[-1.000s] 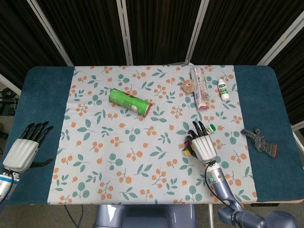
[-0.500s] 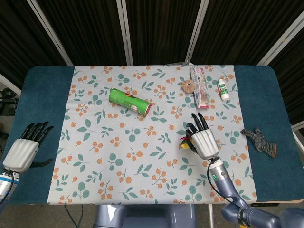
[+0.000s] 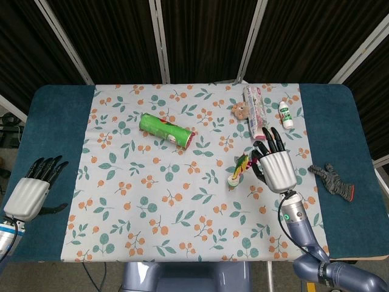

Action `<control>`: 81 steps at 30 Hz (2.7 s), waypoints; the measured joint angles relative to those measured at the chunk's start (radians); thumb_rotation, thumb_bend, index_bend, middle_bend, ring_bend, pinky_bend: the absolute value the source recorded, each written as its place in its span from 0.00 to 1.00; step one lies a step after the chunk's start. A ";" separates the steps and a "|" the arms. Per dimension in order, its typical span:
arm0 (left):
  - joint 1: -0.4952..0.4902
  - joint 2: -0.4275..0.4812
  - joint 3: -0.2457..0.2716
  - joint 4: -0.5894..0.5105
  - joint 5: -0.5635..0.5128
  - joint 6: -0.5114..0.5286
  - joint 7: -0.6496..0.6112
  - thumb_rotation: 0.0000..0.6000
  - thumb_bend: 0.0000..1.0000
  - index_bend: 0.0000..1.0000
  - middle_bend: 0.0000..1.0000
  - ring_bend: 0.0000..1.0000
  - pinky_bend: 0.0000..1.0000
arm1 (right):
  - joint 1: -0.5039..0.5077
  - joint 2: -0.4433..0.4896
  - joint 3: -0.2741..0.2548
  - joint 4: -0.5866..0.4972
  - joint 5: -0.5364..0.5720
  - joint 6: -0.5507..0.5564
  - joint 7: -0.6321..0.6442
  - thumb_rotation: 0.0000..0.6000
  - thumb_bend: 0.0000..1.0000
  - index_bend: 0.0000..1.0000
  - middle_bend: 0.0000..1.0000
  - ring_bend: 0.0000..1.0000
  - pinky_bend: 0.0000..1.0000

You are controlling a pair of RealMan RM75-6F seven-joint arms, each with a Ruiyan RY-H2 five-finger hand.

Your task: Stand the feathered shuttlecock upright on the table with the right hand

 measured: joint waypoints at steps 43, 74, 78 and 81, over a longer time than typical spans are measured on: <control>-0.001 0.001 0.000 -0.002 -0.002 -0.003 0.000 0.89 0.17 0.07 0.00 0.00 0.00 | -0.019 -0.031 -0.010 0.099 0.087 0.000 0.032 1.00 0.36 0.63 0.34 0.04 0.00; -0.001 0.001 0.000 -0.003 -0.002 -0.003 -0.003 0.88 0.17 0.07 0.00 0.00 0.00 | -0.129 0.170 -0.056 -0.124 0.056 0.096 -0.041 1.00 0.29 0.19 0.03 0.00 0.00; -0.001 0.001 0.000 -0.003 -0.002 -0.004 -0.003 0.89 0.17 0.07 0.00 0.00 0.00 | -0.169 0.215 -0.088 -0.107 0.008 0.146 -0.016 1.00 0.26 0.17 0.00 0.00 0.00; -0.002 0.001 0.000 -0.004 -0.003 -0.004 -0.002 0.88 0.17 0.07 0.00 0.00 0.00 | -0.202 0.232 -0.117 -0.065 -0.012 0.170 0.019 1.00 0.24 0.14 0.00 0.00 0.00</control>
